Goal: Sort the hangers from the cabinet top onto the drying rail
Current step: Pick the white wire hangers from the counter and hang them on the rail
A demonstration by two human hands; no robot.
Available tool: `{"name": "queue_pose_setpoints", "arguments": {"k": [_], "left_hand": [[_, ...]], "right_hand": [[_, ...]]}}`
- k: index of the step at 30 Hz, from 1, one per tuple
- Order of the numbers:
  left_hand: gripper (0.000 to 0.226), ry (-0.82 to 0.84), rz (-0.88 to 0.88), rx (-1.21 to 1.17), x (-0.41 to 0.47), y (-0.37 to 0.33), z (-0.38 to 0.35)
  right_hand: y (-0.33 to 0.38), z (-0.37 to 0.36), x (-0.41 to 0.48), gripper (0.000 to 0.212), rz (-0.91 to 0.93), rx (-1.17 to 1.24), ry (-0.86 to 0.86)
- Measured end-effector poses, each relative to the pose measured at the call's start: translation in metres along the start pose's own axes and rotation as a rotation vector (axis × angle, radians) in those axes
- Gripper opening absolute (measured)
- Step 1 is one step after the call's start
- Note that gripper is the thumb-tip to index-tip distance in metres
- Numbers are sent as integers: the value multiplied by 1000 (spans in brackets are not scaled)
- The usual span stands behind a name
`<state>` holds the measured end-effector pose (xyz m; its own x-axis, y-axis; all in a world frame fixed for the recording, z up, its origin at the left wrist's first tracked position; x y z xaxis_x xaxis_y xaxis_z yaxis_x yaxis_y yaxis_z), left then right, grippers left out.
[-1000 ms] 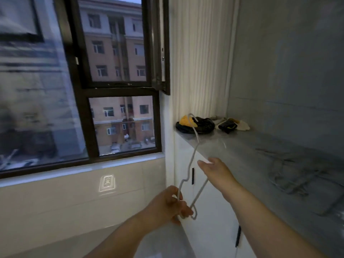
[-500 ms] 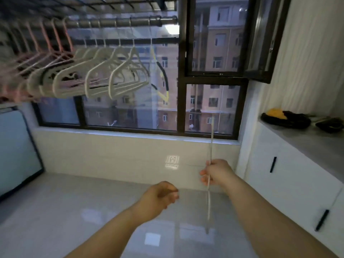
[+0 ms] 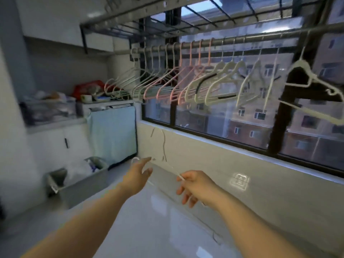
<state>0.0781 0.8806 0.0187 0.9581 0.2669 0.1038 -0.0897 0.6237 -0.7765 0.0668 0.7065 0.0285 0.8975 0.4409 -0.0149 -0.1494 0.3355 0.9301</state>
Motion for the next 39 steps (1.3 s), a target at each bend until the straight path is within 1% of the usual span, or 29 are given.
{"name": "queue_pose_setpoints", "arguments": {"k": [4,7,10,11,13,16,18,20,23,26,30,34,36,39], "left_hand": [[39,-141,-24,-44,48,27,70],[27,-220,14,-94,92,36,119],[10,-269,-26,-122,143,38,158],[8,-300,-42,-128,158,37,169],[17,-367,-48,-120,191,36,192],[26,-457,32,-78,237,39,227],[25,-521,32,-83,261,39,252],[22,-541,-3,-140,282,43,272],[18,-548,-57,-157,316,52,297],[21,-515,-134,-174,359,61,314],[20,-455,-270,-193,422,66,335],[30,-247,-361,-336,489,68,353],[31,-167,-404,-346,521,64,358],[29,-28,-483,-381,562,47,354]], "right_hand": [[46,-43,69,26,123,-38,118],[77,-69,127,21,189,-25,179],[108,-88,190,21,245,-22,233],[118,-93,211,20,259,-11,248],[139,-102,251,24,283,10,261],[167,-115,305,25,321,28,267],[185,-126,338,19,345,35,276],[201,-139,365,14,372,-7,272],[216,-158,401,28,394,-128,283],[228,-178,432,28,417,-242,298],[254,-198,479,28,476,-353,200],[277,-206,526,31,411,-387,48],[286,-203,547,29,368,-387,-36],[298,-187,571,26,331,-384,-215]]}}
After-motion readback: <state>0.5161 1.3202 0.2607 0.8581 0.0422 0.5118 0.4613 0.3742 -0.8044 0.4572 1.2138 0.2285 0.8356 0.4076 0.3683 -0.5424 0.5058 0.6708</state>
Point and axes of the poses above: each hand's wrist, its own x-axis towards the middle knuckle, its own z-axis out of the back of the hand, y = z × x, the point moved 4 cm from there along x, towards the middle knuckle, and after that the axes turned 9 degrees about z, right-handed, at the moved point
